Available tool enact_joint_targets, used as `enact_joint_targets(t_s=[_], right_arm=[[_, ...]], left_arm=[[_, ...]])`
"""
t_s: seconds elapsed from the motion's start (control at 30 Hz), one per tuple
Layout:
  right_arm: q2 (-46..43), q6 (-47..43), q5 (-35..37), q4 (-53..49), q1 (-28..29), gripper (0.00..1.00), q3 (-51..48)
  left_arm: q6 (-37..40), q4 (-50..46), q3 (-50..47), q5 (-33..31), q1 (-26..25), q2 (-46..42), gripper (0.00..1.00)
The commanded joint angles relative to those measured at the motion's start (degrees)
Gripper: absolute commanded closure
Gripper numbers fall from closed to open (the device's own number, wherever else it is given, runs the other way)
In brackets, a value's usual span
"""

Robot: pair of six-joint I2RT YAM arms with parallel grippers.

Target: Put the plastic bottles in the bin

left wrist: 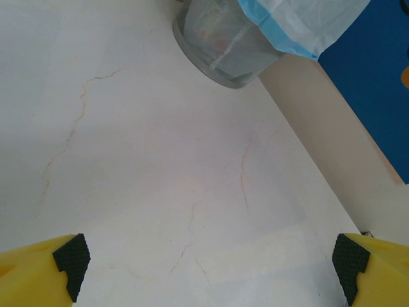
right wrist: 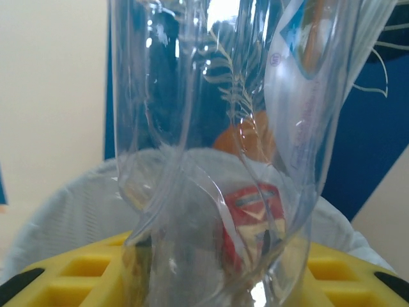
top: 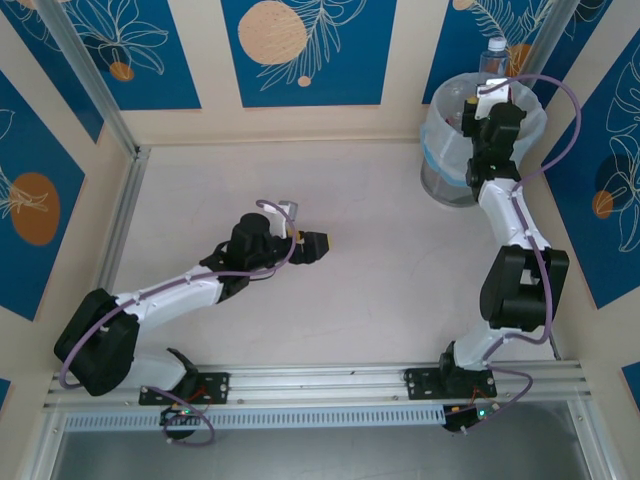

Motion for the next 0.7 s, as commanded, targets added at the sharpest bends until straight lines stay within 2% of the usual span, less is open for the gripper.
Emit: enact_joint_targets(t_s=[0.0,0.1,0.17,0.27,0.3,0.33,0.43,0.53,0.6,0.67], right_arm=[[1.68,-1.05,1.76,-4.12,-1.39,0.50,5.05],[3.65,1.57,-0.70,-10.26,-2.65,0.41,8.88],[5.76,2.90,-0.44,-16.32,-2.86,0.25,12.96],[5.91,4.71,1.98,-18.38,-2.39,0.18,13.92],[5.10,5.34,1.55,-17.47,-2.42,0.03,12.79],[3.76,6.11,0.43,-16.65,-2.33,0.00,11.35],[-0.48,9.02,-1.70,-15.90,-1.84,0.01,8.09],[-5.98,12.56,-1.46,-14.88,-0.79,0.00,3.22],[-10.31,15.08,-2.02,-13.73,0.04,0.00,-1.30],[-15.37,18.67,-2.20,-13.00,0.65,0.00,-6.84]], left_arm=[[-0.49,-0.10,-0.12,-1.71,-0.20,-0.71,0.01],[0.00,-0.79,0.30,-2.03,-0.22,-0.73,0.01],[0.09,-1.89,0.33,-3.41,-0.03,-1.37,0.01],[1.55,-6.79,0.23,-7.27,1.07,-4.43,0.01],[2.48,-9.51,0.32,-9.39,1.58,-5.99,0.01],[3.81,-12.61,0.33,-11.78,2.43,-7.99,0.01],[7.99,-21.08,-0.21,-18.55,5.98,-15.11,0.01],[13.64,-31.44,-0.06,-30.57,10.13,-20.41,0.01],[17.62,-34.74,-1.57,-39.26,13.02,-23.18,0.01],[20.59,-35.13,-4.40,-44.08,17.52,-26.42,0.01]])
